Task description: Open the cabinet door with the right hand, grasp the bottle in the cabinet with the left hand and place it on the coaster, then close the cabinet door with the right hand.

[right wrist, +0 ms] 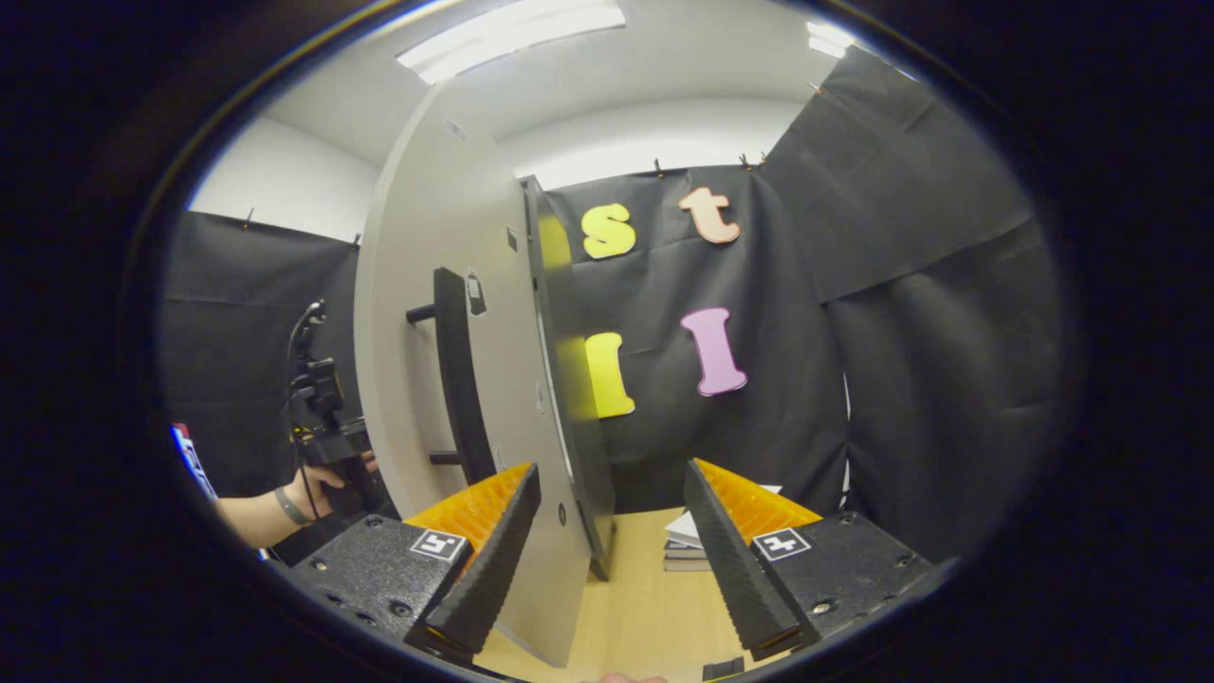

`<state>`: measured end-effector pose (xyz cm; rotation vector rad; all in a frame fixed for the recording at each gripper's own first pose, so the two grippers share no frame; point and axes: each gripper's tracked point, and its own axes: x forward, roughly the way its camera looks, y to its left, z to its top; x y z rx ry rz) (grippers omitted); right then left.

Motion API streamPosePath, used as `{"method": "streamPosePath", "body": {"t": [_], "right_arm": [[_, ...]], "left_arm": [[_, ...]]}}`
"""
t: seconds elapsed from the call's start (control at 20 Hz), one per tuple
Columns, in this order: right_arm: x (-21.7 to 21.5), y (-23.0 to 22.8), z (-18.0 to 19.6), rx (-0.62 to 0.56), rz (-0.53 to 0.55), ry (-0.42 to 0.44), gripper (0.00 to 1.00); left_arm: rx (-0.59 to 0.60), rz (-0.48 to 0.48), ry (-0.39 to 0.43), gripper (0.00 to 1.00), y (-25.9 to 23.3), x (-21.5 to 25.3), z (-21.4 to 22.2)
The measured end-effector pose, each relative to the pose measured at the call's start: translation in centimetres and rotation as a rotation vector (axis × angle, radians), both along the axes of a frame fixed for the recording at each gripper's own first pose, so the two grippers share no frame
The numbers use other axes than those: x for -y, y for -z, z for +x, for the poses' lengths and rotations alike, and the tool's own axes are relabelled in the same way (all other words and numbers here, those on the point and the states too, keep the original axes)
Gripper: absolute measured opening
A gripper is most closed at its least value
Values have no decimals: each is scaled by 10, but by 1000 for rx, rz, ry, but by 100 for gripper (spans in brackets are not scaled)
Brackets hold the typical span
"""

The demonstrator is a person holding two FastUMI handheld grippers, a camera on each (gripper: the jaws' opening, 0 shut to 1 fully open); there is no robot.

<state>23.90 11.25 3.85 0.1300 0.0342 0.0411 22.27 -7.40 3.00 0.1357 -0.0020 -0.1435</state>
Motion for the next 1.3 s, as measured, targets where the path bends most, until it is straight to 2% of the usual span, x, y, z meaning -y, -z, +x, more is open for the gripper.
{"method": "streamPosePath", "body": {"t": [0.15,0.5,0.55,0.6,0.8,0.95,1.0,1.05,1.15,1.2,1.25,1.3], "right_arm": [[7,8,-3,-15,1,21,97],[22,16,-11,-30,6,102,97],[23,16,-12,-24,17,108,92],[24,16,-14,-17,32,117,97],[38,19,-23,-10,82,165,97],[53,23,-28,-18,74,207,97],[59,27,-30,-29,62,227,92],[62,30,-31,-35,52,239,97],[62,31,-31,-43,43,245,97],[61,35,-31,-49,41,244,97],[60,36,-30,-55,41,242,97],[59,39,-29,-63,42,239,97]], "left_arm": [[-14,49,-25,94,10,-10,42],[-55,26,-20,95,24,-12,112],[-53,25,-25,100,23,-14,118],[-56,18,-31,95,22,-16,123],[-69,10,-41,96,25,-23,138],[-103,9,-17,96,35,-22,144],[-110,7,-10,92,38,-21,145],[-106,7,-4,88,39,-19,146],[-82,3,7,78,33,-14,146],[-65,6,7,69,30,-13,147],[-51,8,-2,53,27,-13,148],[-57,6,11,46,28,-12,149]]}}
